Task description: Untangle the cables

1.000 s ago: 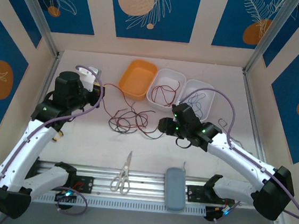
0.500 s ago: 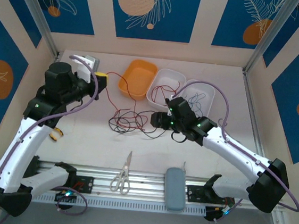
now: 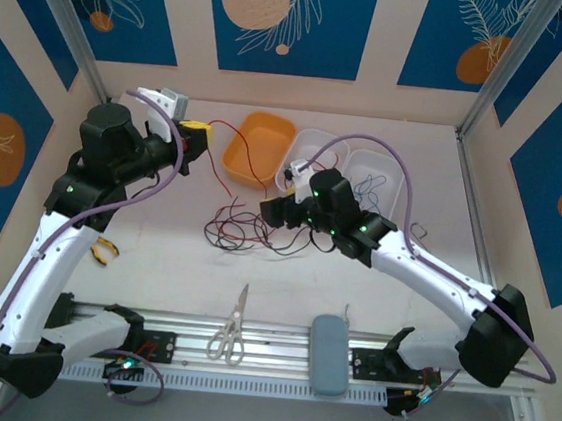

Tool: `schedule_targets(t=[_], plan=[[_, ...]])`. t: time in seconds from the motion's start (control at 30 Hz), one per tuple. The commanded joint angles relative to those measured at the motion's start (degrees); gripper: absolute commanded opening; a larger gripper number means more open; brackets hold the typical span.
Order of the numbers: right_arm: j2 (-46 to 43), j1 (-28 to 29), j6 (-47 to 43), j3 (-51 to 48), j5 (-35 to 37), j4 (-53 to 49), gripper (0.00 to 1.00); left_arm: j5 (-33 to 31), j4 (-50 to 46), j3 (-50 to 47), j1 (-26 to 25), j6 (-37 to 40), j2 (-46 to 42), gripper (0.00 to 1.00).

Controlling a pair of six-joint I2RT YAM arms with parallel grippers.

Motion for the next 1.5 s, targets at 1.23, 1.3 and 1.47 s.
schedule_targets(t=[1.23, 1.3, 1.47], plan=[[-2.57, -5.42, 23.23, 12.84, -5.69, 4.63, 0.00, 4.92, 26.83, -16.92, -8.35, -10.61, 7.41, 0.00], [-2.77, -5.42, 23.39, 13.03, -6.36, 3.55, 0.00, 6.55, 29.81, -18.16, -9.13, -8.75, 8.35, 0.00], [-2.82, -5.37, 24.36, 12.97, -8.05, 2.37, 0.00, 8.96, 35.58, -22.22, -10.71, -3.17, 10.13, 0.00]])
